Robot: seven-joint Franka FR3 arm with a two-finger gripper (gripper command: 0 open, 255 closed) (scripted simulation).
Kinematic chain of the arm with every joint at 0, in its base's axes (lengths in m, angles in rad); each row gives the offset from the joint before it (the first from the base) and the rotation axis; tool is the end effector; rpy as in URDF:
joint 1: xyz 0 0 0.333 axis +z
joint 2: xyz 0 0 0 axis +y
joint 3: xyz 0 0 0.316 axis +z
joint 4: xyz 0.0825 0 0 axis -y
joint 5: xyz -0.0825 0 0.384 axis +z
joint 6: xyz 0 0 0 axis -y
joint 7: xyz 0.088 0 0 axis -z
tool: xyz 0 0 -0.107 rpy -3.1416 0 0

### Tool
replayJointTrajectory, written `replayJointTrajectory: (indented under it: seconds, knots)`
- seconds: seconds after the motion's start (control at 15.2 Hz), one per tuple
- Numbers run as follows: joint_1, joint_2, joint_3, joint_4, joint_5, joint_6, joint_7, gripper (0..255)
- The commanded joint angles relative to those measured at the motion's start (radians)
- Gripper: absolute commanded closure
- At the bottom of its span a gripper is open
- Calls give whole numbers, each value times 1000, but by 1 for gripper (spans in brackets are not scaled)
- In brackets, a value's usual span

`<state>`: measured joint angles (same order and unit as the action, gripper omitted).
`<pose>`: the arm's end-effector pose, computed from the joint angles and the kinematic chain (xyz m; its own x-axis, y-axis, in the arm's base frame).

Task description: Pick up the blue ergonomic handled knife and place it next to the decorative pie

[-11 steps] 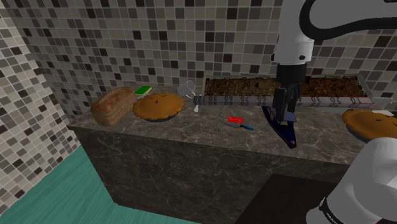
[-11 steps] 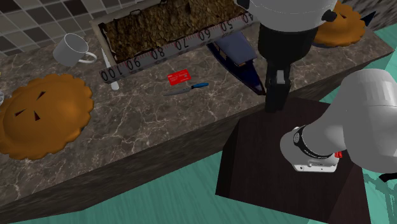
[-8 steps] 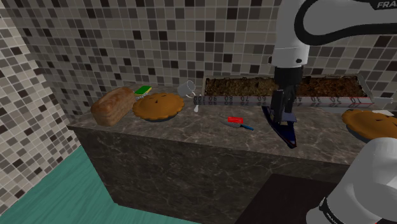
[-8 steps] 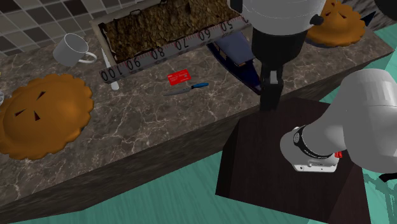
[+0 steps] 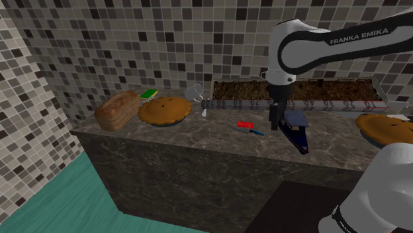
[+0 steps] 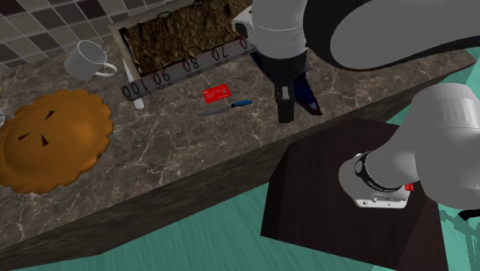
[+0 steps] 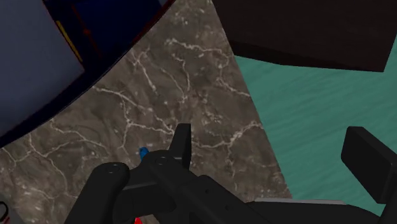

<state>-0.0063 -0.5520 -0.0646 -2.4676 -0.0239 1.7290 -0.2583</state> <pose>0.3595 -0.0290 0.4712 0.9623 0.2066 -0.1772 0.1992 -0.9782 -0.0586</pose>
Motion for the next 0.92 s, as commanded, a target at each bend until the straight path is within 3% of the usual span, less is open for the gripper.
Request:
replayJointTrajectory:
  seconds: [0.0, 0.86]
  knots:
    - [3, 58, -14, 4, -24, 67, -53, 0]
    - [16, 494, -72, 152, -110, 433, -339, 0]
